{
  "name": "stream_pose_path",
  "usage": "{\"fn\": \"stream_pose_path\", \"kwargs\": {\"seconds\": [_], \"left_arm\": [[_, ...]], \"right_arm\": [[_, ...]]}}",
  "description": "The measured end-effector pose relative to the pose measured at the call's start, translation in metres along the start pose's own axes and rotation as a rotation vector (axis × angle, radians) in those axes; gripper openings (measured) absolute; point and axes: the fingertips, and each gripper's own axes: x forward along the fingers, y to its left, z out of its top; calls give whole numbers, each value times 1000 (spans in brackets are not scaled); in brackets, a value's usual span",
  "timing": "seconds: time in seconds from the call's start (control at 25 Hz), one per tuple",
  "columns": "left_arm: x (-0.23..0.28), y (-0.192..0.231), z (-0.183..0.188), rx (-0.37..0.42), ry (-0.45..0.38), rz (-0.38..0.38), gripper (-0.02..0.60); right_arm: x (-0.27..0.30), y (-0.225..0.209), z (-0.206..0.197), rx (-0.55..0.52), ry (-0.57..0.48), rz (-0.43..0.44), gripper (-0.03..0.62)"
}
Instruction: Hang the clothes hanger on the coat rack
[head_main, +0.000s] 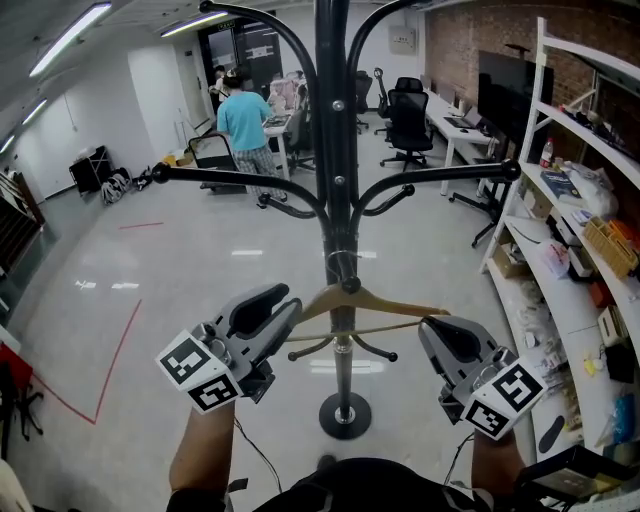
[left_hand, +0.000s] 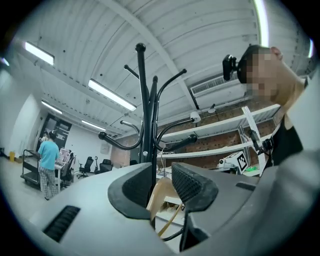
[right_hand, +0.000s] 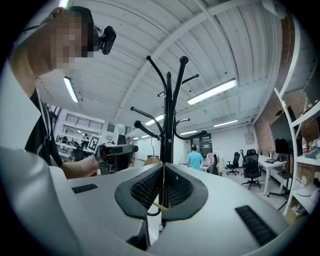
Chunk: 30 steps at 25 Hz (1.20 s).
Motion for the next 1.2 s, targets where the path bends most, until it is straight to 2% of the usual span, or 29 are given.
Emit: {"fn": "stream_pose_path", "kwargs": {"seconds": [0.2, 0.36, 0.48, 0.56, 0.68, 0.88, 1.08, 1.2], "left_arm": [[-23, -15, -6, -5, 1, 99, 101], [-33, -38, -15, -7, 10, 148, 98], [-39, -59, -20, 18, 23, 192, 55], [-40, -78, -25, 32, 30, 231, 3], [-44, -101, -29, 38, 33, 263, 2], [-56, -125, -30, 78, 20, 272, 1], [-104, -144, -27, -11, -10, 242, 0], [-136, -152, -26, -37, 1, 213, 0]], "right_arm": [[-10, 8, -3, 0, 2, 36, 8], [-23, 11, -5, 17, -1, 56, 8], [-33, 12, -9, 28, -1, 65, 8], [-40, 10, -16, 48, 12, 75, 8], [-49, 14, -21, 79, 33, 85, 8], [-60, 34, -12, 55, 19, 76, 8], [-69, 79, -4, 58, 21, 24, 8], [-71, 114, -3, 65, 24, 3, 8]]}}
